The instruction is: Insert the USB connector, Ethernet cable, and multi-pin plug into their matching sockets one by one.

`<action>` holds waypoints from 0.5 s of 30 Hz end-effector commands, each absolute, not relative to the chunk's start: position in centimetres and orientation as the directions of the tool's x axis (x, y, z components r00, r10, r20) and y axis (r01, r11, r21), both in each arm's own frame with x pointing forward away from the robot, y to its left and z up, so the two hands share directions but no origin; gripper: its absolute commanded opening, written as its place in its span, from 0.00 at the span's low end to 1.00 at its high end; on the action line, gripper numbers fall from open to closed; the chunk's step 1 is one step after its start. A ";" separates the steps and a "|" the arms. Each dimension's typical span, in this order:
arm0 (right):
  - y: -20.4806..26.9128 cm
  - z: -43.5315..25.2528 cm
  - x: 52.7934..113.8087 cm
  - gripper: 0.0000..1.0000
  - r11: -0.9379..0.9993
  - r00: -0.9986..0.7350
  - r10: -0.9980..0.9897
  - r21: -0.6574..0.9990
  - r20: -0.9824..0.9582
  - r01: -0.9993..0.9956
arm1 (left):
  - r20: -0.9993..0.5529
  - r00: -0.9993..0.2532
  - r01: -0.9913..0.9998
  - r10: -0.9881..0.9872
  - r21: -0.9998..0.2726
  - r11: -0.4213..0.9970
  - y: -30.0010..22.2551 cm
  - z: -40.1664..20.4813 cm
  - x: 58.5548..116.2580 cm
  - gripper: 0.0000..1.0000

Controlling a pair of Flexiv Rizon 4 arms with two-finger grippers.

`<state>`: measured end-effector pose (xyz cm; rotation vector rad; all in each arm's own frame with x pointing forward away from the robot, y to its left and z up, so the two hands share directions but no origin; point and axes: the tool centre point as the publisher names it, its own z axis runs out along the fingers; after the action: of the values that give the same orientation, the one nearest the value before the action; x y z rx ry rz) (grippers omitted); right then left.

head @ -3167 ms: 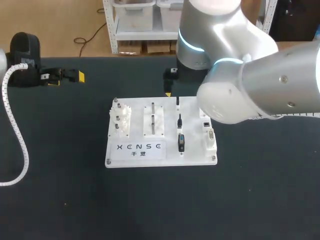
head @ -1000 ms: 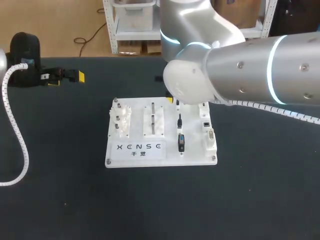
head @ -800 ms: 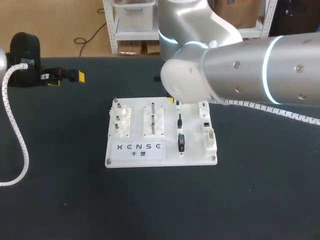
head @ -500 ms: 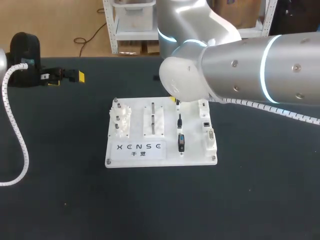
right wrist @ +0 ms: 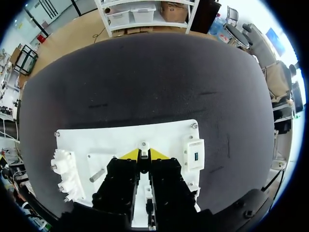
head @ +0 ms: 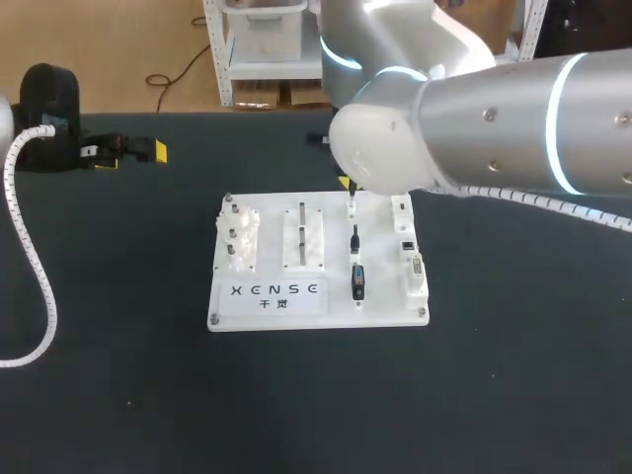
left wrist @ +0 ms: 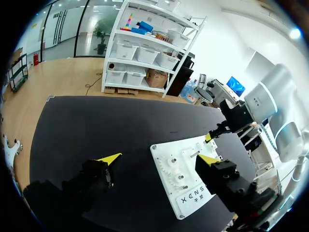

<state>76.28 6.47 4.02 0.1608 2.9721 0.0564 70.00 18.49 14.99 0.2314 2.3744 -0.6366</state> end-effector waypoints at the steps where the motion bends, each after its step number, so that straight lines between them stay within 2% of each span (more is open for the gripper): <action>1: 4.8 5.3 74.9 0.01 0.991 -0.970 0.122 0.073 -0.209 0.109 | -0.642 -0.767 0.321 0.000 -0.383 0.866 18.5 15.0 70.0 1.00; 15: -0.4 3.9 74.0 0.00 0.986 -0.962 0.166 0.015 -0.215 0.166 | -0.642 -0.767 0.321 0.000 -0.383 0.866 18.5 15.0 70.0 1.00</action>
<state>74.53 0.19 4.20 0.2466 2.9635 -0.0090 70.00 18.49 14.99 0.2314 2.3745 -0.6366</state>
